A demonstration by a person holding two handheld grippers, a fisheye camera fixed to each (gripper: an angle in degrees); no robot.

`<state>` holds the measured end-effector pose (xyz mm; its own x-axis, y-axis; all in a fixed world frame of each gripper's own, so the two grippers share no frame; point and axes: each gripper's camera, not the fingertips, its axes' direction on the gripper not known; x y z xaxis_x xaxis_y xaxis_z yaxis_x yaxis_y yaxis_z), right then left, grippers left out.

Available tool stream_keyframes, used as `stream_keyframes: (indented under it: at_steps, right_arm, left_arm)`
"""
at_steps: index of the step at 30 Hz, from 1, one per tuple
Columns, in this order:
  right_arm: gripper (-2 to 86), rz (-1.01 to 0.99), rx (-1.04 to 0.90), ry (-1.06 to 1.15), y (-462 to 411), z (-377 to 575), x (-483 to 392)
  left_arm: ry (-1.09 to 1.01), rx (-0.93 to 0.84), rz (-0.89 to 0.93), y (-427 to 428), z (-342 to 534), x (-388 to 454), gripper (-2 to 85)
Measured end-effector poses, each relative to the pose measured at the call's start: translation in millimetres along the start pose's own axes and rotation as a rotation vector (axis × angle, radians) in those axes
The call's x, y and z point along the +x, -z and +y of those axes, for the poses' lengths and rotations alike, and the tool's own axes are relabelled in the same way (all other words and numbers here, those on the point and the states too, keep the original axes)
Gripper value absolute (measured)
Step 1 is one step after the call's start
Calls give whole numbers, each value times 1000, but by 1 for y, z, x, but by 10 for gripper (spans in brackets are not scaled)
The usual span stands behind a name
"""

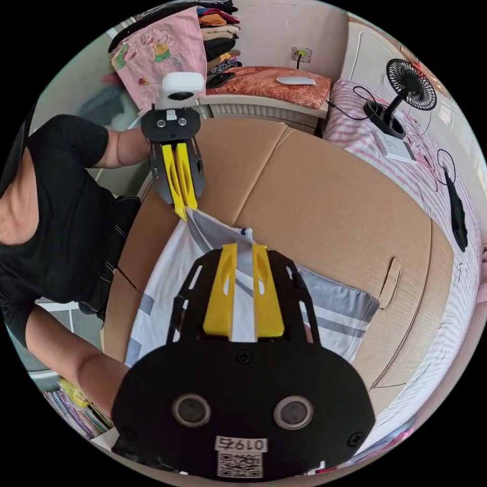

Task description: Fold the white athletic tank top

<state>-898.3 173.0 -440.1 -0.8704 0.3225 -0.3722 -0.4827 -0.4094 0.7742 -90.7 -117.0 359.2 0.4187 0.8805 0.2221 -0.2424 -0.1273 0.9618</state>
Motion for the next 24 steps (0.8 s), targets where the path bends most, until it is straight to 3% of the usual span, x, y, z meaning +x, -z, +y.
stream_keyframes:
  at_steps: [8, 17, 24]
  right_arm:
    - [78, 14, -22, 35, 2, -7, 8]
    - [2, 7, -95, 80, -8, -10, 12]
    - [45, 35, -80, 42, -15, 2, 13]
  left_arm:
    - [-81, -18, -158, -6, 2, 25, 21]
    - [-46, -5, -124, -6, 6, 15, 21]
    - [-5, 13, -92, -5, 9, 3, 19]
